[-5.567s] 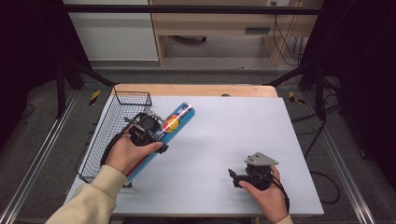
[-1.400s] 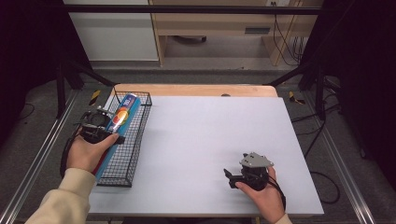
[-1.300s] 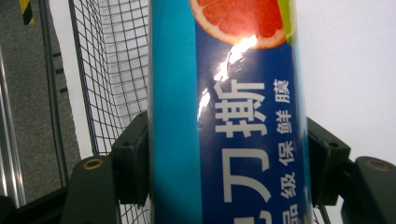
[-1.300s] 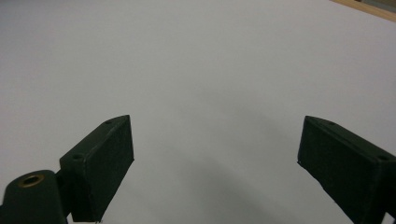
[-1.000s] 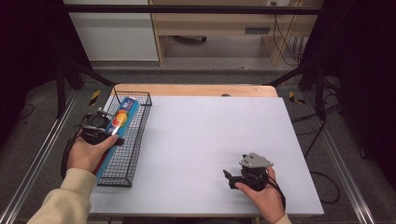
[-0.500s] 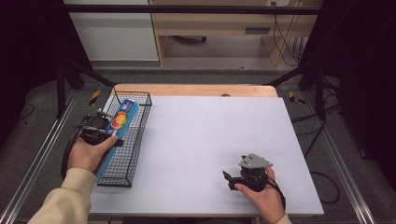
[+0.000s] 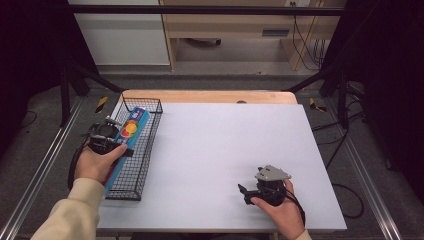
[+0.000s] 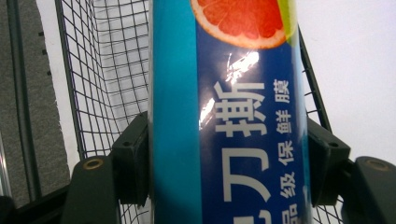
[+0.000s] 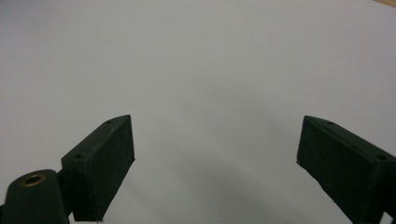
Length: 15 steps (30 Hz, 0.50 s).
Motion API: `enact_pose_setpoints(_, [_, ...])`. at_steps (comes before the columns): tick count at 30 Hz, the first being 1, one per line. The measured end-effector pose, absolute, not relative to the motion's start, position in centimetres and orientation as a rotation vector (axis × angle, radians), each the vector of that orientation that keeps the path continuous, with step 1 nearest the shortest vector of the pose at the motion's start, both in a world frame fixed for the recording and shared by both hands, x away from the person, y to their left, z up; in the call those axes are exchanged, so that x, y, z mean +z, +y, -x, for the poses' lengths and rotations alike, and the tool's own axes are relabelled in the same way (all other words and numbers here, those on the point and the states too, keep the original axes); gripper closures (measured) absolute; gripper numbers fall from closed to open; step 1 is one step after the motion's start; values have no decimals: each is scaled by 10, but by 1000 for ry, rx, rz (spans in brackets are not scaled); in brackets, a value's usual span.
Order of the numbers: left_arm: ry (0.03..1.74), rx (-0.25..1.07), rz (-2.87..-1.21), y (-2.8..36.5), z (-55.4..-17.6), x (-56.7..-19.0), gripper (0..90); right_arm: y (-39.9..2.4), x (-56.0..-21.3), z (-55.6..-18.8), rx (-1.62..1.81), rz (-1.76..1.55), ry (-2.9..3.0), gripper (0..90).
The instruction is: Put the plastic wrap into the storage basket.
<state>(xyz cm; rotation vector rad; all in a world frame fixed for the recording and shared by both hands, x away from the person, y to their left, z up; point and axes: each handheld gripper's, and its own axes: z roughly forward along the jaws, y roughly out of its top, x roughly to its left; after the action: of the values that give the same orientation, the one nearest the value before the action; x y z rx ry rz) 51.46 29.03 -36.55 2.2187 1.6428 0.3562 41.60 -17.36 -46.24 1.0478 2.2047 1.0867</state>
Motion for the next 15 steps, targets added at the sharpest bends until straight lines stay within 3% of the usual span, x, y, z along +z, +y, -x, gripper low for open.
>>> enact_pose_setpoints(15, [1657,344,-2242,289,-525,-367,316,-174,-462,-414,1091,-1057,2208,117])
